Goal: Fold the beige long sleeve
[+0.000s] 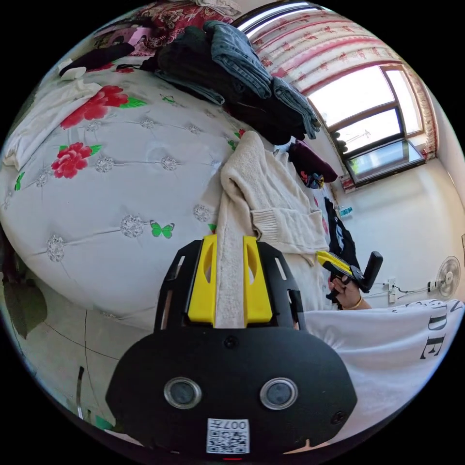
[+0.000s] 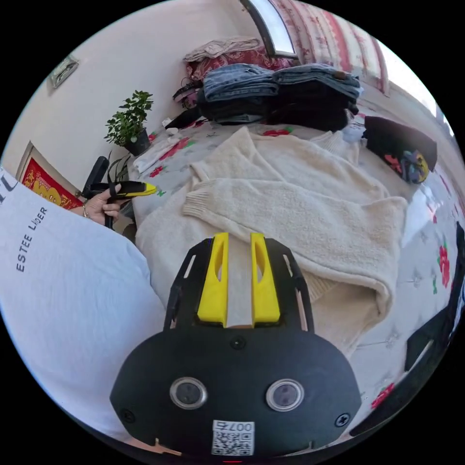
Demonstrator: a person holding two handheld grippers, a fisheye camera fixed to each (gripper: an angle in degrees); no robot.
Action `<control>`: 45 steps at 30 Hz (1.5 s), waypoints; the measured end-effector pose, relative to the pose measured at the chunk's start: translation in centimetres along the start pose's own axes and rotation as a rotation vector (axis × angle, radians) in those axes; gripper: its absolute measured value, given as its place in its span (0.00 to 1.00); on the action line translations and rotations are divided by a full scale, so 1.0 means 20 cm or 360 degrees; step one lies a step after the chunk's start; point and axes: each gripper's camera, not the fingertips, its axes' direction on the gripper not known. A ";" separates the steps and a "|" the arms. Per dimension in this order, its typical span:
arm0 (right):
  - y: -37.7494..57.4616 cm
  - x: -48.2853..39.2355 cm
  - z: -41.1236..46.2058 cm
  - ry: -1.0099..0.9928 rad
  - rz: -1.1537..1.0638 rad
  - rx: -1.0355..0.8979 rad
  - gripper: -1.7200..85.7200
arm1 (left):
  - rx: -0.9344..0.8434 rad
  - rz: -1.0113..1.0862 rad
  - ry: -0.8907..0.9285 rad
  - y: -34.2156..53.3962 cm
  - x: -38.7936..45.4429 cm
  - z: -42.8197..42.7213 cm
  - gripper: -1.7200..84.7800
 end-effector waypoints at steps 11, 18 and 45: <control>-0.24 0.80 -0.22 0.0003 0.0581 0.0313 0.07 | 0.0021 0.0500 0.0152 -0.78 0.39 0.18 0.12; -0.63 1.18 -0.10 -0.0037 0.0638 0.0381 0.08 | -0.0144 0.0680 0.0167 -1.33 0.65 0.69 0.14; -0.38 0.88 -0.16 -0.0090 -0.0397 0.0222 0.02 | -0.0164 0.1233 0.0736 -0.92 0.65 0.53 0.02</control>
